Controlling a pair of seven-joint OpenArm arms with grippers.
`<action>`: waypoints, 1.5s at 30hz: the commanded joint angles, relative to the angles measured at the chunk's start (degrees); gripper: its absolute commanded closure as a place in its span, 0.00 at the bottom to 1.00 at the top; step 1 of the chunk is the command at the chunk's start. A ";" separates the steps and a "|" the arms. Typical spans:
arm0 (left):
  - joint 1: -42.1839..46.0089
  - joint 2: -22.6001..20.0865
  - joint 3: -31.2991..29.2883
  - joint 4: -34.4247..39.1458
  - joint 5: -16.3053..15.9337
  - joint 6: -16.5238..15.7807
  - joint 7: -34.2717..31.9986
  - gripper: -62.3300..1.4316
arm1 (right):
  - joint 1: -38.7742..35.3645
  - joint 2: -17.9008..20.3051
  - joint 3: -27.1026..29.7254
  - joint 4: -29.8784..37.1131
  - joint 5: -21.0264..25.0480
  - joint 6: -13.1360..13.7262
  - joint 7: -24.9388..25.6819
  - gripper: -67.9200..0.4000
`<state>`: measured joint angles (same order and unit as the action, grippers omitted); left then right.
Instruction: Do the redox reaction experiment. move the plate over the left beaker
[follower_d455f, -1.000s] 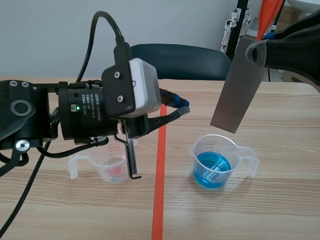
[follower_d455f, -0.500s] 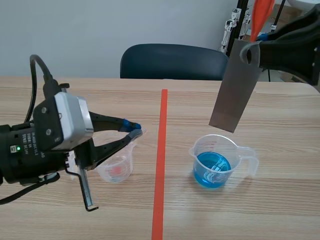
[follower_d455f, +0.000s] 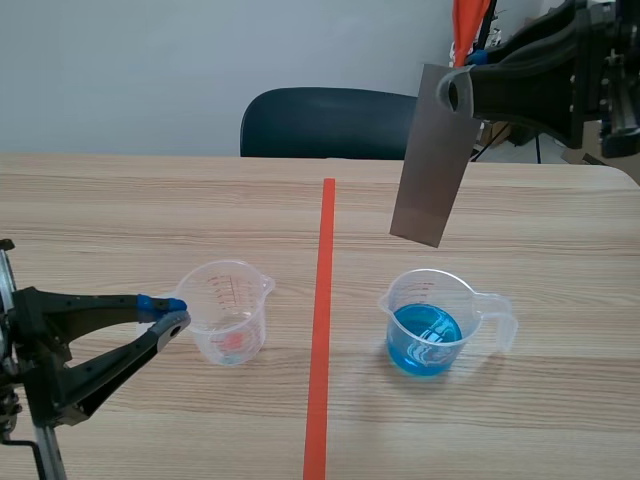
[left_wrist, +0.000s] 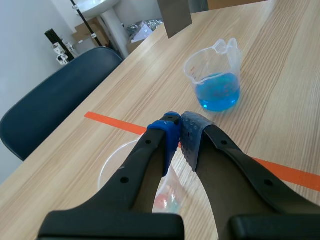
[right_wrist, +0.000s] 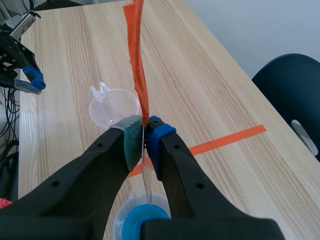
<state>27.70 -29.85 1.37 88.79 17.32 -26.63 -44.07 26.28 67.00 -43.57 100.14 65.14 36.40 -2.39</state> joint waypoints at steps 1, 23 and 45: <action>1.05 0.57 -1.01 0.83 -0.83 0.35 -1.81 0.91 | 2.14 -1.14 1.29 0.44 0.92 -0.02 -0.68 0.99; 7.82 12.33 -7.61 -16.55 0.31 1.18 -21.88 0.91 | 5.29 -23.82 1.31 0.42 -5.20 -5.60 -19.32 0.99; 2.58 25.40 -10.80 -43.25 8.63 21.86 -43.28 0.91 | 5.27 -42.69 1.29 0.42 -13.40 -12.02 -28.61 0.99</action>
<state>30.46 -4.45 -9.04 44.38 26.39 -4.67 -86.00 30.26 24.80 -43.33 100.14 51.44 24.51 -31.44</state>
